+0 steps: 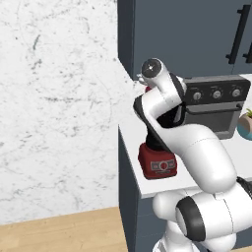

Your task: Close the lid blender by securely placing the lid on top.

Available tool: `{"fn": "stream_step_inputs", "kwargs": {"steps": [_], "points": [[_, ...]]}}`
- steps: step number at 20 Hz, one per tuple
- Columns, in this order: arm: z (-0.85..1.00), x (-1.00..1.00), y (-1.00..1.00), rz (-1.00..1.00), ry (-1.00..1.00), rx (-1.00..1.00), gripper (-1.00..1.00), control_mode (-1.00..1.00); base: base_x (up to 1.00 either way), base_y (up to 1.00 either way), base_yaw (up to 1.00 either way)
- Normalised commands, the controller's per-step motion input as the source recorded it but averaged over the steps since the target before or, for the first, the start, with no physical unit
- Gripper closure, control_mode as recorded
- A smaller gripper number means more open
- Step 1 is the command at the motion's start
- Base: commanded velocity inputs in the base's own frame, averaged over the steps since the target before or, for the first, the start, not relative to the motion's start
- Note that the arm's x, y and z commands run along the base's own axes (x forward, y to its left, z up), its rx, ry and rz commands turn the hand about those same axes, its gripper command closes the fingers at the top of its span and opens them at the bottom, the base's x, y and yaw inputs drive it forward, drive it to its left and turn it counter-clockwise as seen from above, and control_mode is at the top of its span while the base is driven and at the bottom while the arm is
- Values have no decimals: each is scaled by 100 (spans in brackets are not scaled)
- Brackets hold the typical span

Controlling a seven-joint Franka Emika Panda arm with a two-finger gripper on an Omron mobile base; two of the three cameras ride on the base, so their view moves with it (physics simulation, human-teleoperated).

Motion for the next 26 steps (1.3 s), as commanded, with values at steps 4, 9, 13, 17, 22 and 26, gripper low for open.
{"fn": "stream_step_inputs", "kwargs": {"steps": [4, 9, 13, 17, 22, 26], "points": [[-2, 0, 0, 0, 11, -7, 100, -100, 0, 0, 0], [-35, -18, 1, 0, 8, -16, 100, -100, 0, 0, 0], [-5, -2, 0, 0, 0, -2, 100, -100, 0, 0, 0], [-29, -8, -10, 0, 0, 0, 100, -100, 0, 0, 0], [-28, 6, -4, 0, -5, 2, 100, -100, 0, 0, 0], [-13, 25, 0, 0, -8, 0, 100, -100, 0, 0, 0]]}}
